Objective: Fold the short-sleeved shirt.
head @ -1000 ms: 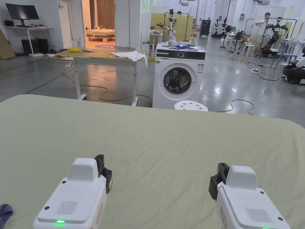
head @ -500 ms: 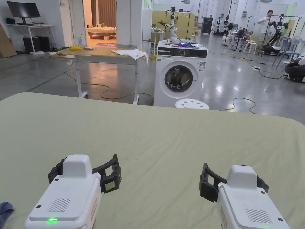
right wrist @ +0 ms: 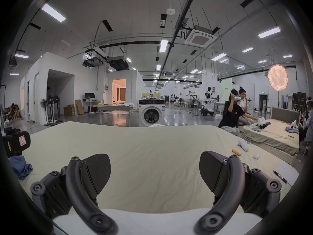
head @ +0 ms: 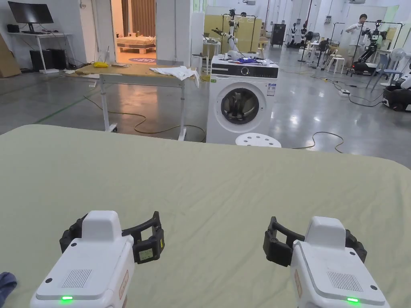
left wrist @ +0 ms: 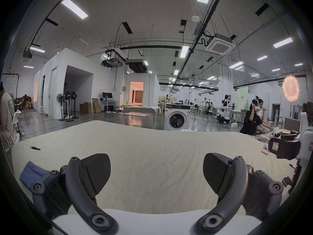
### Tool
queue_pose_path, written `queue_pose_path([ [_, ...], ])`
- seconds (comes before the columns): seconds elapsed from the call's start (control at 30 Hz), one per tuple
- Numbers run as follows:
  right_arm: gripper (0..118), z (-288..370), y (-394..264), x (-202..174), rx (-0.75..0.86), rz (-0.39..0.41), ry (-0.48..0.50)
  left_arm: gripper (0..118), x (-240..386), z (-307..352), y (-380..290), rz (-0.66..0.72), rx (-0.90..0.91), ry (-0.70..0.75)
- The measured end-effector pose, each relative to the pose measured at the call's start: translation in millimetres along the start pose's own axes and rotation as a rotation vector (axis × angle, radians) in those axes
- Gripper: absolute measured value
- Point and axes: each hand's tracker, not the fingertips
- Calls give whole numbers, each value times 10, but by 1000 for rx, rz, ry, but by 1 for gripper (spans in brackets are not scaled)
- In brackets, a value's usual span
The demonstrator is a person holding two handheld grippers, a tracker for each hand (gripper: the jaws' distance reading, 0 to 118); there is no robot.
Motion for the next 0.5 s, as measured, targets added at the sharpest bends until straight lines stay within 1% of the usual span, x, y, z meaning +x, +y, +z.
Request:
queue_pose_path([
  [0.17,107,-4,10,2,-5,-3,-27,113,-22,8,32,18,6,4],
  [0.3,107,17,29,5,-17,-12,-7,113,-50,7,50,47,28,0],
  [0.5,107,25,56,-18,-52,-37,-3,113,-53,30,49,44,74,22],
])
